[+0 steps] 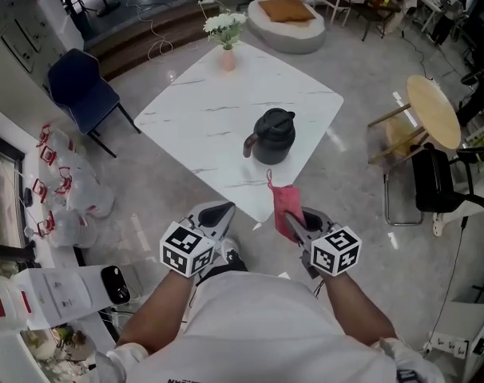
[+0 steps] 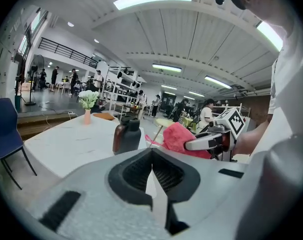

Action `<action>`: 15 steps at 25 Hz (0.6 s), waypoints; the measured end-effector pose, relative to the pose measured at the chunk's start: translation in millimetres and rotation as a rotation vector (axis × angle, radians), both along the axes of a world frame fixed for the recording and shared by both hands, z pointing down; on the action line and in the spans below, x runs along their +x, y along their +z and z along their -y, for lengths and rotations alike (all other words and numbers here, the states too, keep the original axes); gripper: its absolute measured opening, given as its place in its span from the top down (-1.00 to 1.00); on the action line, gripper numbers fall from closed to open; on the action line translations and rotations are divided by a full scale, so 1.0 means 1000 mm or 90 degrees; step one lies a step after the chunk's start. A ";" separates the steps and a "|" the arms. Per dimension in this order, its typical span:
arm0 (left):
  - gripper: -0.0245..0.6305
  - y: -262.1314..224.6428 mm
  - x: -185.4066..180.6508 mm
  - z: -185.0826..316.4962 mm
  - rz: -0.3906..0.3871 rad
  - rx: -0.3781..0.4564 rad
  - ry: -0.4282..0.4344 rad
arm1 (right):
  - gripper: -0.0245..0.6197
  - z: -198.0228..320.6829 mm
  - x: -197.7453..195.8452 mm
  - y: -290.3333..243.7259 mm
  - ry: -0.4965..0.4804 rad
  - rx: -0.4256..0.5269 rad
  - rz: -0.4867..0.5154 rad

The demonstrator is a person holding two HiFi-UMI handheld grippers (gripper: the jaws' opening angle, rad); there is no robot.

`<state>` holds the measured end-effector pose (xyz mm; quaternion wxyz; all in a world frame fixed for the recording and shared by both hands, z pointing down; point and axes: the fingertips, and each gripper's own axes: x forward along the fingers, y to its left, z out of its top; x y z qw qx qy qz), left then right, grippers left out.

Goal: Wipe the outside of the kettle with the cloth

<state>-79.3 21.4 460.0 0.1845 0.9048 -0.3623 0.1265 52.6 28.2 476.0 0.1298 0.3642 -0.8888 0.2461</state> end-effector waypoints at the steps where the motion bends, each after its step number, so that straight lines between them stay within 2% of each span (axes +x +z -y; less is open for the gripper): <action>1: 0.93 -0.002 -0.005 0.010 -0.003 0.004 0.003 | 0.72 0.008 -0.005 -0.004 0.002 0.004 -0.004; 8: 0.93 0.001 -0.030 0.059 -0.018 0.009 0.030 | 0.72 0.056 -0.025 -0.017 0.034 0.027 -0.027; 15: 0.93 0.011 -0.041 0.089 -0.011 0.003 0.061 | 0.72 0.086 -0.031 -0.024 0.076 0.039 -0.026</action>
